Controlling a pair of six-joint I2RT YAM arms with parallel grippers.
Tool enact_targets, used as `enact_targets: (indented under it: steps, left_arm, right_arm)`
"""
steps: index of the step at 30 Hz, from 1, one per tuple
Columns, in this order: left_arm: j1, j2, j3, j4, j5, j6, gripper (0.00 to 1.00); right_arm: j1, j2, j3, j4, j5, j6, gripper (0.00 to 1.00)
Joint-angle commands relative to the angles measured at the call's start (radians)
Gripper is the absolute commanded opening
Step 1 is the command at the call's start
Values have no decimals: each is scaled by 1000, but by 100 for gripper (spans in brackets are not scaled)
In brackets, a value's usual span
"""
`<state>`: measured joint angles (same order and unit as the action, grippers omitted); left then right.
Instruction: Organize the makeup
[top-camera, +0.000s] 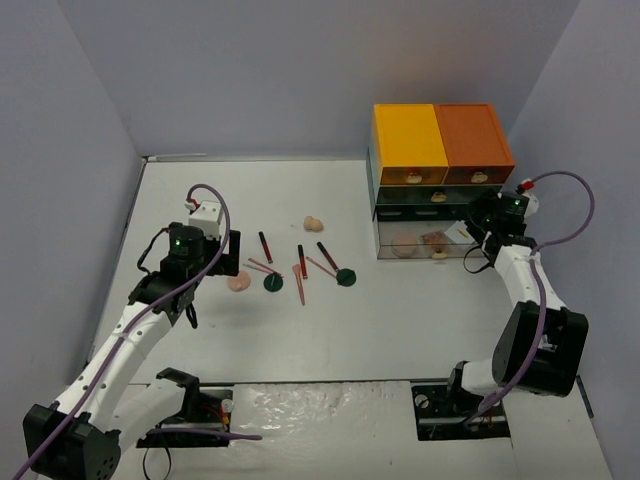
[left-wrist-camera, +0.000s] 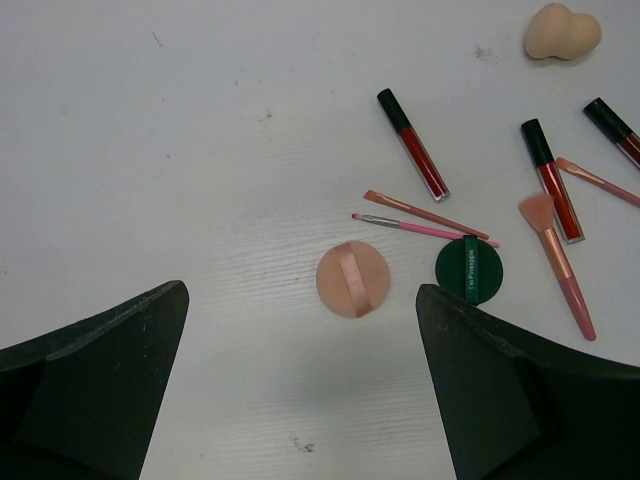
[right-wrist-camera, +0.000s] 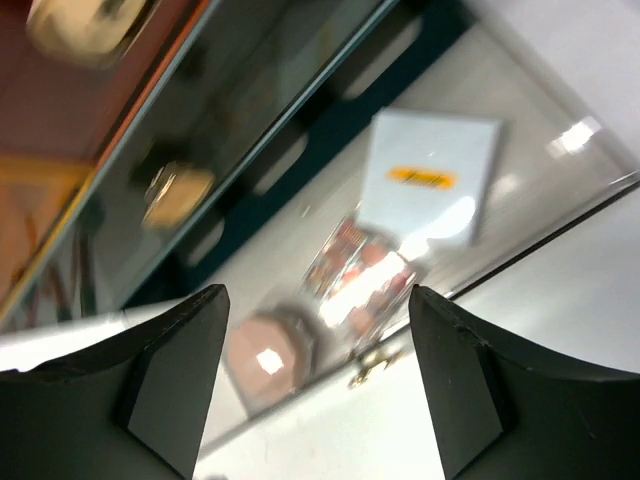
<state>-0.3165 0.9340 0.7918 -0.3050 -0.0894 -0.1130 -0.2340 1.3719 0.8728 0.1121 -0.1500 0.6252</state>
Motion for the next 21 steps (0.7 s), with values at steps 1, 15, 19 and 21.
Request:
enact_targets:
  steps: [1,15,19,21]
  left_arm:
    - [-9,-1,38,55,-21,4,97]
    - [-18,9,38,52,-21,4,97]
    - [-19,9,38,50,-21,4,97]
    - [-21,9,38,49,-25,6,97]
  right_arm:
    - [25,-67,-99,-6,10,-51,76]
    - [25,7,-290,159,-57,-6,75]
    - [24,50,-268,205,-42,2,75]
    - [24,79,-248,228,-43,13,75]
